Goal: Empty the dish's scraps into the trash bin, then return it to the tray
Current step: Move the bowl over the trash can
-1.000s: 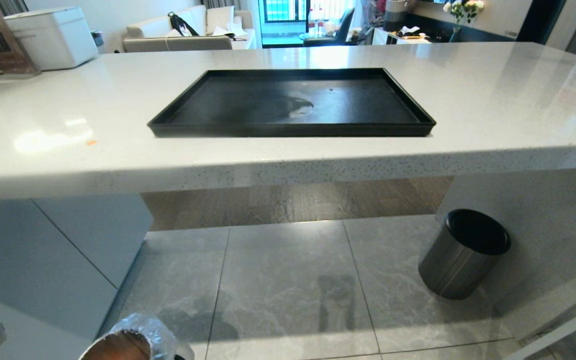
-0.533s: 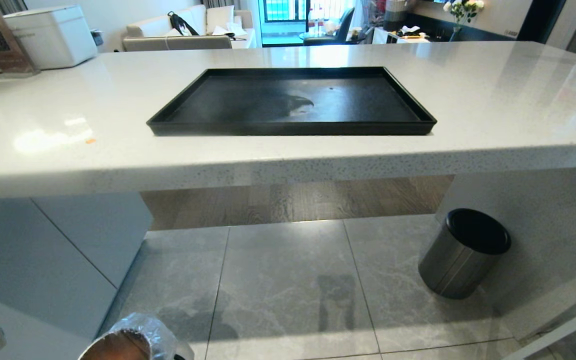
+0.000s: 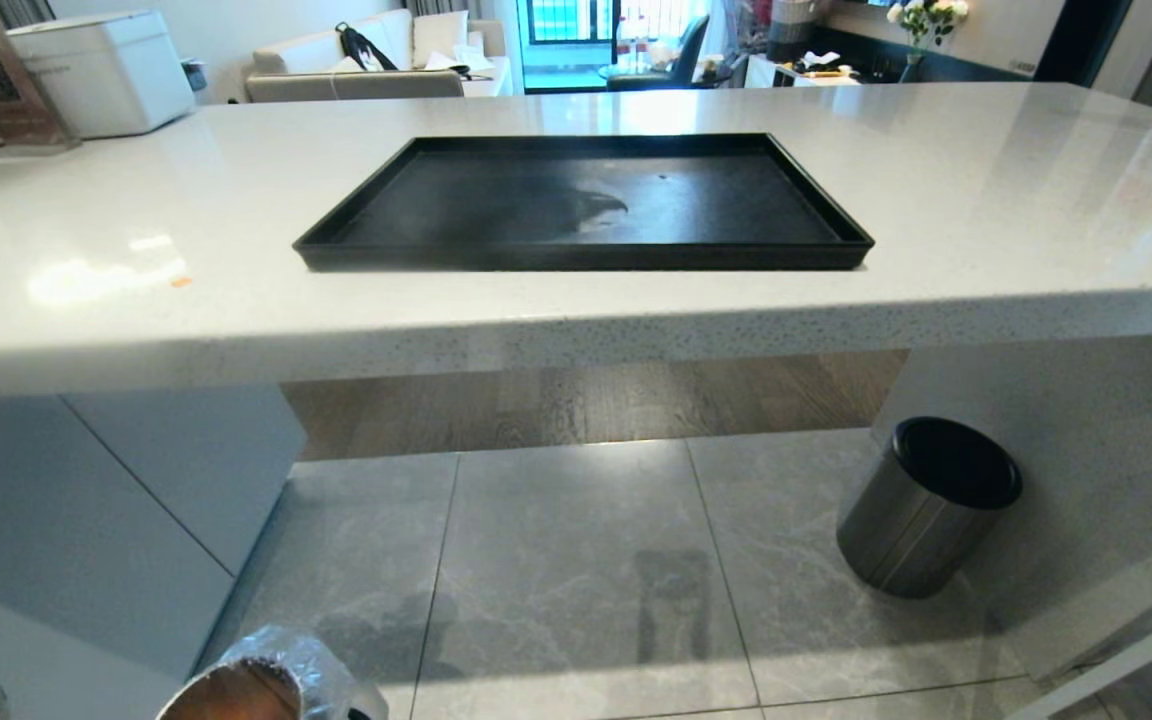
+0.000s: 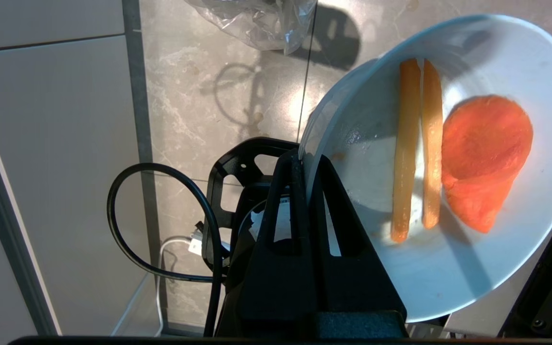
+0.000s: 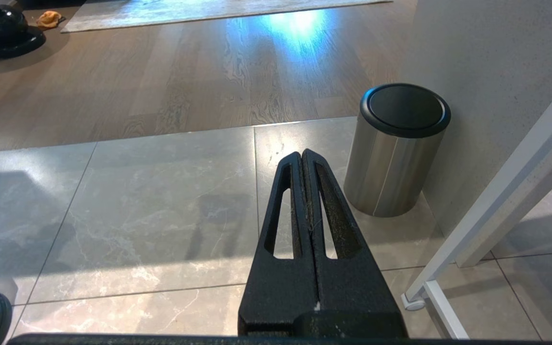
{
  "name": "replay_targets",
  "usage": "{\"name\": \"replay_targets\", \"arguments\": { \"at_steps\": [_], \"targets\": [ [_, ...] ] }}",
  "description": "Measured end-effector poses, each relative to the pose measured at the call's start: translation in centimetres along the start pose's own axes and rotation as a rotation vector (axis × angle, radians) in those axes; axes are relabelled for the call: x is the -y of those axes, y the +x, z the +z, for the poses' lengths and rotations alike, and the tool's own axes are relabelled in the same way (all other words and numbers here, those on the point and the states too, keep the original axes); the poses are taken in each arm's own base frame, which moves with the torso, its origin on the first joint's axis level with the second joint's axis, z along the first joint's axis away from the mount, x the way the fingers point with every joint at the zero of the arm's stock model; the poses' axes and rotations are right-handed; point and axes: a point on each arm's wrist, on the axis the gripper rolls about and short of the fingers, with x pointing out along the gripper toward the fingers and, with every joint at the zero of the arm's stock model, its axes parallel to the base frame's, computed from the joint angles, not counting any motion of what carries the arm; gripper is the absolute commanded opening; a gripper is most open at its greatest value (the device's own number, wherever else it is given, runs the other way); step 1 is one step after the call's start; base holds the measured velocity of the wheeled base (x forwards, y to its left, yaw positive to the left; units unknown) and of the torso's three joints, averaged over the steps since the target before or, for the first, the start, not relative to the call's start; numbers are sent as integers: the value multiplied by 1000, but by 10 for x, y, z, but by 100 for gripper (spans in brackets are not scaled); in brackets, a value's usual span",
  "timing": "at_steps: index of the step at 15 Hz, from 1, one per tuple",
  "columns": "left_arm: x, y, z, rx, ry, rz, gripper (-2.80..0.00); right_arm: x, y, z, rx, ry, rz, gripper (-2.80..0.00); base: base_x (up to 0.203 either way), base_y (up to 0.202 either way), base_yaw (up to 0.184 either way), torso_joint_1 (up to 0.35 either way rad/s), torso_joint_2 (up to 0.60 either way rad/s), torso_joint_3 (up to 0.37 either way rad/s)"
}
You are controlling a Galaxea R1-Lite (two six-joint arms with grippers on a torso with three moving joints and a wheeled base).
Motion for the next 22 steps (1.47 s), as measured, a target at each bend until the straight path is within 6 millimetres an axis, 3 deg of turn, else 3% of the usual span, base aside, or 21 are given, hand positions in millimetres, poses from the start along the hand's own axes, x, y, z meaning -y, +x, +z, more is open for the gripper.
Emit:
{"name": "replay_targets", "arguments": {
  "at_steps": [6,15,22],
  "targets": [
    [0,0,-1,2,2,-2,-280,0,0,0,0,0,1,-280,-12,0,-1,1,0,0],
    [-1,2,-5,-3,1,-2,-280,0,0,0,0,0,1,-280,-182,0,0,3,4,3],
    [-2,1,-8,10,-1,-4,-280,0,0,0,0,0,0,-280,0,0,0,0,0,0]
  ]
}}
